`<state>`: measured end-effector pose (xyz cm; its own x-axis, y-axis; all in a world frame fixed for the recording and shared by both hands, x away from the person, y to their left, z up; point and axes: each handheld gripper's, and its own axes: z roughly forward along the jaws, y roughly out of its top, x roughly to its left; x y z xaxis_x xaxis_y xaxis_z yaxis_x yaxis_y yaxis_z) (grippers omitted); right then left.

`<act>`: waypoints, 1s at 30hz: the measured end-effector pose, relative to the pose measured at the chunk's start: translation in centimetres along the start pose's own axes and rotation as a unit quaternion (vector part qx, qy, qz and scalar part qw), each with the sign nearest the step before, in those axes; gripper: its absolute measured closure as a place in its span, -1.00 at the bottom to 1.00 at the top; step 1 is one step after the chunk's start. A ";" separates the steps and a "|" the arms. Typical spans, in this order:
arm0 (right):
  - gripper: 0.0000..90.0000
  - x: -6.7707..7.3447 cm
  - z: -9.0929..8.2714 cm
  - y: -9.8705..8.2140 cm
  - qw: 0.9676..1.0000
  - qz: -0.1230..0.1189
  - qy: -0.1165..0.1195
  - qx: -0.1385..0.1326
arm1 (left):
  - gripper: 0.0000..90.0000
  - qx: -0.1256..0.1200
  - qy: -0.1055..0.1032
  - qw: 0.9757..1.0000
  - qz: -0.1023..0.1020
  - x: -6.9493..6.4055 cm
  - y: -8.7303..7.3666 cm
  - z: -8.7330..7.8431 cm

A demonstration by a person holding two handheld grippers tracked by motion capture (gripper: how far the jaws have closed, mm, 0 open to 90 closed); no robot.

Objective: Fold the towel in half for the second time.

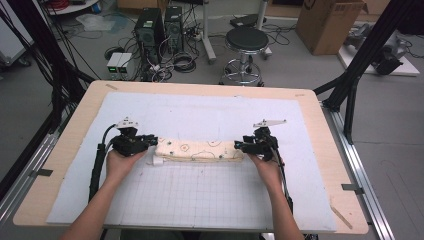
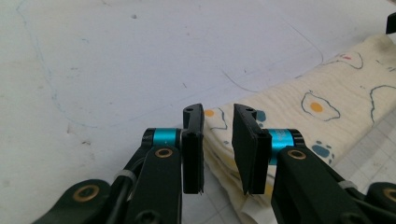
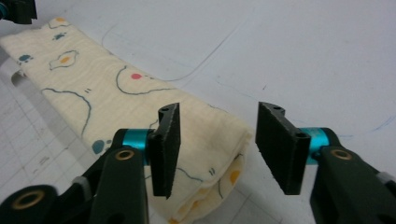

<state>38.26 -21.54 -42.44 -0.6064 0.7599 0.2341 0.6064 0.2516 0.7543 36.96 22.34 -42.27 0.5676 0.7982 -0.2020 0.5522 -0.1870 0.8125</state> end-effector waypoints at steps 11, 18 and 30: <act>-0.24 1.1 -1.6 0.0 1.000 -0.017 0.009 -0.016 | 0.44 -0.019 -0.014 1.000 0.014 -0.3 -0.6 -2.3; -0.34 1.5 -2.1 -0.3 0.999 -0.028 0.013 -0.019 | 0.26 -0.020 -0.025 0.999 0.026 -0.8 -0.8 -3.3; -0.52 1.2 -3.2 -1.7 0.999 -0.029 0.010 -0.026 | 0.01 -0.029 -0.038 0.998 0.034 -1.3 -2.3 -4.3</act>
<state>34.83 -22.94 -41.49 -0.6498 0.7333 0.2002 0.5424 0.2628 0.7980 32.36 24.24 -41.49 0.6488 0.7385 -0.1835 0.4747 -0.2042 0.8561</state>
